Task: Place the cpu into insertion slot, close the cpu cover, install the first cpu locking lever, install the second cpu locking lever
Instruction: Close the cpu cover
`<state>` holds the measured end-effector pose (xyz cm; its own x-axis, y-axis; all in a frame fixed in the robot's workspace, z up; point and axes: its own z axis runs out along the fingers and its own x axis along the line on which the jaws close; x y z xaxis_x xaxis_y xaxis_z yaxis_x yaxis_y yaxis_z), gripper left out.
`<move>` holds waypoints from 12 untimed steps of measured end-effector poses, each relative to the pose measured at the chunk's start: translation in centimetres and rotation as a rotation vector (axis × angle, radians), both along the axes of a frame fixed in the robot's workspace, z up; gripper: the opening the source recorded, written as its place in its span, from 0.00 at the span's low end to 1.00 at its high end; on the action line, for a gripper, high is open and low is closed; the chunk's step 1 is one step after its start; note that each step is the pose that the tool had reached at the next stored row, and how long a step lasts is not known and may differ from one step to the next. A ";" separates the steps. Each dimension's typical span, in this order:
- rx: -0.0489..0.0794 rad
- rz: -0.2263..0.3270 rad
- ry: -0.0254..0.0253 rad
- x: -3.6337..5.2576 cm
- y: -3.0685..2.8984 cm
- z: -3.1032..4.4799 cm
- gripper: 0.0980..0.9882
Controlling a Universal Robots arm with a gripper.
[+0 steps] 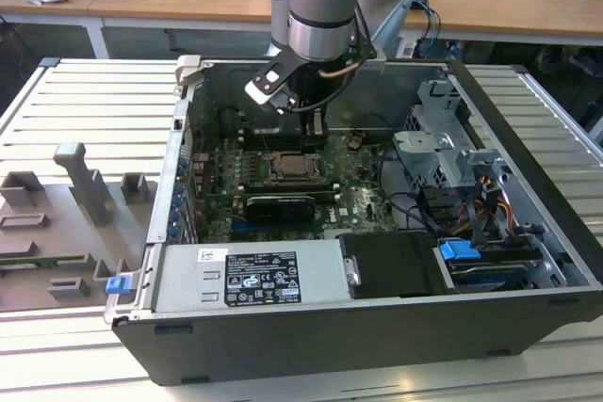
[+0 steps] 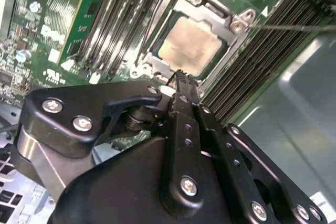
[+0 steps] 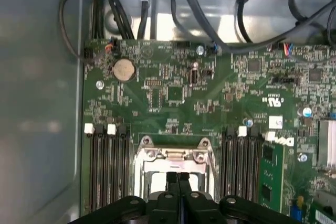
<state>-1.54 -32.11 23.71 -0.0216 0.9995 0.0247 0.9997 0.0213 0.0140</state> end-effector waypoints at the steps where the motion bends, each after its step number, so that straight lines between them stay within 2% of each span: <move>1: 0.000 0.000 -0.0001 -0.16 0.02 -0.03 0.01; 4: 0.000 0.001 0.0001 -0.81 0.13 -0.12 0.01; 12: 0.000 0.001 -0.0001 -1.09 0.14 -0.36 0.01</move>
<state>-2.63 -31.98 23.35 -0.0229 0.9994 0.0249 0.9996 0.0225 0.0141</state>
